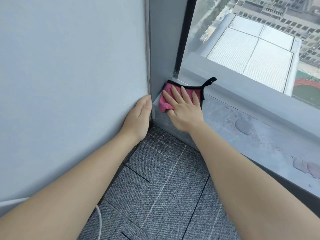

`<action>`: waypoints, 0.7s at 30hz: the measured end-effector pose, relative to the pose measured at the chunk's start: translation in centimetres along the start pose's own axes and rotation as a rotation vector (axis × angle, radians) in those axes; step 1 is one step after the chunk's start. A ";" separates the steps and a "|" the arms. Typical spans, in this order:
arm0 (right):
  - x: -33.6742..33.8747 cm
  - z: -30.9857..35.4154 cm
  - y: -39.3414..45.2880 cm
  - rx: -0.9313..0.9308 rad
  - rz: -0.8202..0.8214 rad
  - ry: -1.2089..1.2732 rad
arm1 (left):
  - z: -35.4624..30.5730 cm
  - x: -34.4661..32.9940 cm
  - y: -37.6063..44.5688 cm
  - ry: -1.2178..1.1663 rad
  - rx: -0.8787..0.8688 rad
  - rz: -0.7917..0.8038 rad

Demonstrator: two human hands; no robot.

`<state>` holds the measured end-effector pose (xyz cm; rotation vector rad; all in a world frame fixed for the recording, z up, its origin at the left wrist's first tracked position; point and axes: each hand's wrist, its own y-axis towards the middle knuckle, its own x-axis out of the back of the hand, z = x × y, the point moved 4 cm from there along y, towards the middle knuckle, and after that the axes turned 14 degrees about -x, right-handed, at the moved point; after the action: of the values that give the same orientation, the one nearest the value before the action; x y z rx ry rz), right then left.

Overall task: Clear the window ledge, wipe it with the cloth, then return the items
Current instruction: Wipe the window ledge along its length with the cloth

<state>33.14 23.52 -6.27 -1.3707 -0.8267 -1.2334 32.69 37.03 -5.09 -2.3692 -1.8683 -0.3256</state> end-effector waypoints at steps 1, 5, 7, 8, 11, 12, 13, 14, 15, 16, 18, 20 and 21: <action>0.0 -0.3 -0.7 0.011 0.003 0.001 | -0.1 -0.1 0.0 -0.009 0.002 0.004; -0.5 -2.7 -3.2 -0.031 0.015 0.010 | -0.9 -0.5 -0.5 0.210 -0.082 0.059; -0.7 -4.4 -4.4 -0.099 0.013 0.013 | -1.8 -1.0 -0.7 0.375 -0.194 0.105; -0.8 -5.2 -4.9 -0.143 0.016 0.018 | -2.2 -1.3 -0.7 0.414 -0.228 0.138; -0.9 -6.7 -5.3 -0.288 0.028 0.062 | -1.8 -2.9 0.2 0.532 -0.269 0.333; -0.8 -7.0 -5.1 -0.330 0.028 0.084 | -1.5 -3.4 0.6 0.599 -0.280 0.408; -0.7 -7.1 -4.7 -0.365 0.028 0.102 | -1.1 -3.7 1.0 0.678 -0.296 0.473; -0.6 -7.2 -4.2 -0.389 0.024 0.115 | -0.5 -3.8 1.3 0.766 -0.310 0.522; -0.4 -7.3 -3.7 -0.401 0.019 0.123 | -0.1 -3.8 1.5 0.852 -0.325 0.558; -0.3 -7.2 -3.1 -0.403 0.012 0.126 | 0.3 -3.8 1.7 0.918 -0.338 0.578; -0.2 -6.9 -2.3 -0.388 -0.007 0.113 | 0.8 -3.8 1.7 0.991 -0.375 0.589; -0.1 -6.3 -1.9 -0.342 -0.020 0.091 | 0.8 -3.9 1.5 1.014 -0.407 0.576; -0.2 -6.0 -1.8 -0.313 -0.020 0.081 | 0.7 -4.0 1.4 1.014 -0.405 0.569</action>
<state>30.06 18.03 -6.59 -1.5505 -0.6096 -1.4697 33.25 33.03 -6.59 -2.1048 -0.6877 -1.5542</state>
